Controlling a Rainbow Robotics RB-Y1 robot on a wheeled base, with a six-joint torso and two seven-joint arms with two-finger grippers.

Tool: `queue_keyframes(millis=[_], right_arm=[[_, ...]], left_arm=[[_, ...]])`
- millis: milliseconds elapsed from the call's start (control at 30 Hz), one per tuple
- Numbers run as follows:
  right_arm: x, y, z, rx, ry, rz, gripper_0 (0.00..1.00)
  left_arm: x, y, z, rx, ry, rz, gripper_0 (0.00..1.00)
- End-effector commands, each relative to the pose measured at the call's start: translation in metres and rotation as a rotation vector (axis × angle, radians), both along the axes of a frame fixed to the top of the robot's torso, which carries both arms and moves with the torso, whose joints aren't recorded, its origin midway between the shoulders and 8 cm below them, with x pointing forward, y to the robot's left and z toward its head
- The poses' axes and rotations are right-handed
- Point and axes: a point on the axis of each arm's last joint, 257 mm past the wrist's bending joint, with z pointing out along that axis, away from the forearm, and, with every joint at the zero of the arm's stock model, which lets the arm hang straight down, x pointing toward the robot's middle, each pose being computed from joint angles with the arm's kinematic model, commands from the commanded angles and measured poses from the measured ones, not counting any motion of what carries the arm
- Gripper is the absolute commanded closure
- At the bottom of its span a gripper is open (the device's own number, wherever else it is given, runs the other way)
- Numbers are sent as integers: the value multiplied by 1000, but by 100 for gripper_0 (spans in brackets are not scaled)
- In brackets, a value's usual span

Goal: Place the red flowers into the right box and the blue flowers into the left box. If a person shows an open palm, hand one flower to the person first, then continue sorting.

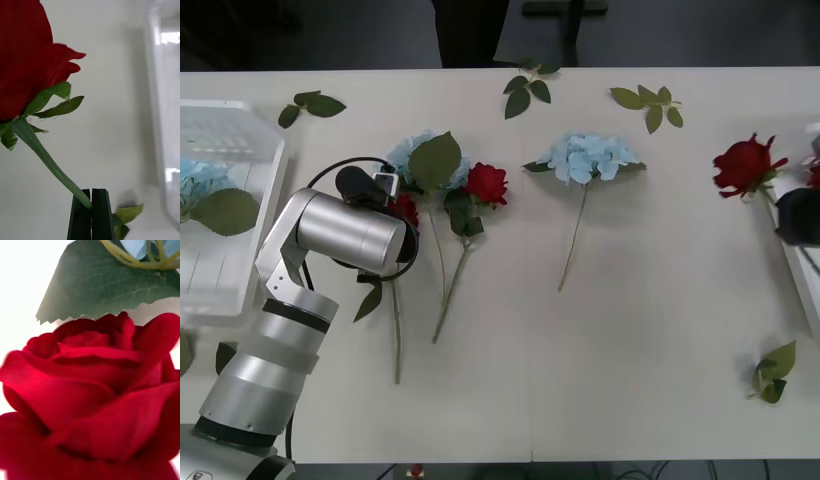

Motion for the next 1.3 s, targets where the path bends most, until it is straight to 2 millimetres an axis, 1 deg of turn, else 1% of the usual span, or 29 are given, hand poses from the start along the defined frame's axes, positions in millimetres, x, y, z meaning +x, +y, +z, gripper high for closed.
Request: queue_keyframes(millis=[33,133,200,300,367,400,433,533,567,633,667,733,767,800,867,900,933,967,1000,1067,1100,1133,1200,1267,1300], right_arm=[[21,-60,43,-85,-40,66,100],[29,-103,57,-96,-40,69,100],[36,-135,64,-101,-40,67,100],[42,-165,62,-106,-41,62,100],[47,-183,57,-105,-54,56,100],[50,-190,52,-101,-63,53,100],[51,-195,50,-102,-68,51,100],[58,-213,42,-121,-110,43,100],[60,-216,40,-128,-117,43,100],[62,-227,28,-131,-134,29,100],[63,-228,26,-129,-140,27,100],[66,-233,14,-127,-155,18,100],[68,-235,12,-132,-163,15,100],[69,-237,11,-140,-168,13,100],[69,-239,11,-152,-168,13,100],[70,-239,10,-158,-168,15,99],[70,-239,10,-159,-166,15,97],[69,-240,9,-164,-163,15,89],[69,-240,8,-167,-160,18,67],[69,-240,8,-167,-160,19,13],[69,-239,9,-165,-162,20,5],[69,-237,9,-157,-159,22,0],[66,-229,9,-122,-145,40,0],[65,-216,14,-84,-133,66,0],[65,-210,16,-67,-130,79,0]], left_arm=[[2,15,1,20,-14,16,100],[4,19,5,19,-22,22,100],[5,24,7,18,-27,32,100],[4,33,14,16,-41,39,100],[0,41,22,3,-43,43,100],[-3,46,30,-3,-43,42,100],[-5,47,35,-8,-45,40,100],[-18,59,62,-23,-39,26,100],[-21,61,66,-28,-38,21,100],[-31,65,85,-52,-39,2,100],[-34,66,90,-59,-40,0,100],[-43,69,112,-81,-54,-33,100],[-46,70,122,-91,-61,-51,100],[-49,69,136,-113,-74,-78,100],[-53,64,151,-148,-93,-126,100],[-55,57,167,-183,-123,-179,100],[-56,53,175,-200,-141,-202,100],[-57,47,190,-229,-176,-245,100],[-58,39,203,-257,-211,-286,100],[-58,25,228,-318,-287,-359,100],[-58,19,236,-344,-308,-380,100],[-59,13,246,-384,-341,-406,100],[-62,-3,271,-471,-416,-473,100],[-65,-14,288,-522,-469,-519,100],[-66,-19,293,-534,-487,-535,100]])
